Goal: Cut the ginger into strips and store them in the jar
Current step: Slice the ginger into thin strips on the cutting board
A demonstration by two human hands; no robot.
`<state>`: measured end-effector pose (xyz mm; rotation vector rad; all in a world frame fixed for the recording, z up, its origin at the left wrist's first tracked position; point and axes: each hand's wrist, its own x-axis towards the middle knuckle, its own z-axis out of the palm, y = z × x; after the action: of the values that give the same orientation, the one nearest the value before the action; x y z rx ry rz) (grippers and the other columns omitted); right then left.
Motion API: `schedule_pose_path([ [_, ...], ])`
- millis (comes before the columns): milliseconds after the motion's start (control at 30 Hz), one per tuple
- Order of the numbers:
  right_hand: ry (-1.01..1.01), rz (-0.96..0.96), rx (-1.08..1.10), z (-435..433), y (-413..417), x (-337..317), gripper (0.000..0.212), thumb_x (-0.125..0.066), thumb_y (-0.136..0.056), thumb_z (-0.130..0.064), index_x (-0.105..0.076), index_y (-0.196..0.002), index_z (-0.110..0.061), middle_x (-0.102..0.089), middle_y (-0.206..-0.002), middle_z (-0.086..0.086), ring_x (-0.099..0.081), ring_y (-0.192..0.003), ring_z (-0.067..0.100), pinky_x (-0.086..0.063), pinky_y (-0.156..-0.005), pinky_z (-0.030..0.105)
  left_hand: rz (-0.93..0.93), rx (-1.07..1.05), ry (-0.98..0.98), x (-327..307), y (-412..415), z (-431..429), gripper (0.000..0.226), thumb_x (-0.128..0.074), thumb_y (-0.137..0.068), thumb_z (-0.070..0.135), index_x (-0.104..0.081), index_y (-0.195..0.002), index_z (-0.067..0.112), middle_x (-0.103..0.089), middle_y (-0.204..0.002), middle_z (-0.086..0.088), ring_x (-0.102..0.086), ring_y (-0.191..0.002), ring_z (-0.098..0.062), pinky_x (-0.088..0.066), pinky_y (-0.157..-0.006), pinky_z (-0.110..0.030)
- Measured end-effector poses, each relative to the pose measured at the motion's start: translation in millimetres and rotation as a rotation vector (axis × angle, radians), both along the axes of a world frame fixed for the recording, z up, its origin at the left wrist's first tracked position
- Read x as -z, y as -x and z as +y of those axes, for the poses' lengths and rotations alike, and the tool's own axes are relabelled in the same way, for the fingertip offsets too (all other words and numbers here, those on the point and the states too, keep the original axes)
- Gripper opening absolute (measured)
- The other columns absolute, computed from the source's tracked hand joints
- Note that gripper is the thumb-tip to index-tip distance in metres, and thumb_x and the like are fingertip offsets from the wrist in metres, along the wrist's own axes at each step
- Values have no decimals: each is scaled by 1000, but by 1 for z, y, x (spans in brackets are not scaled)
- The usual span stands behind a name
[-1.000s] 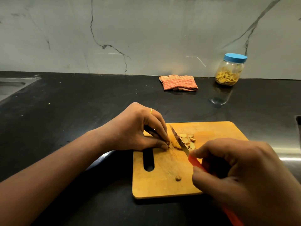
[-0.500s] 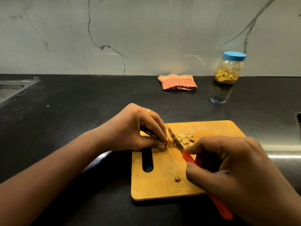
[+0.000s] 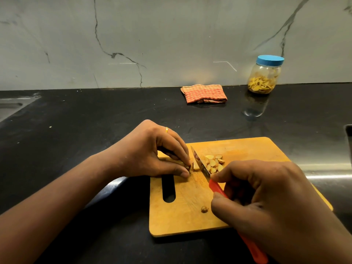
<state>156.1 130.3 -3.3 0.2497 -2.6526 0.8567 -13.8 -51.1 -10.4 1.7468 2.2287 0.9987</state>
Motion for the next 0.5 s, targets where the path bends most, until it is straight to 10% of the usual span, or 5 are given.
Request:
schedule_pose_path([
  [500, -55, -32, 27, -14, 0, -3, 27, -57, -63, -46, -73, -77, -28, -54, -50, -14, -56, -52, 2, -38, -43, 6, 84, -21, -14, -1, -3, 3, 16, -82, -78, 24, -81, -93, 19, -75, -95, 11, -71, -88, -2, -57, -78, -22],
])
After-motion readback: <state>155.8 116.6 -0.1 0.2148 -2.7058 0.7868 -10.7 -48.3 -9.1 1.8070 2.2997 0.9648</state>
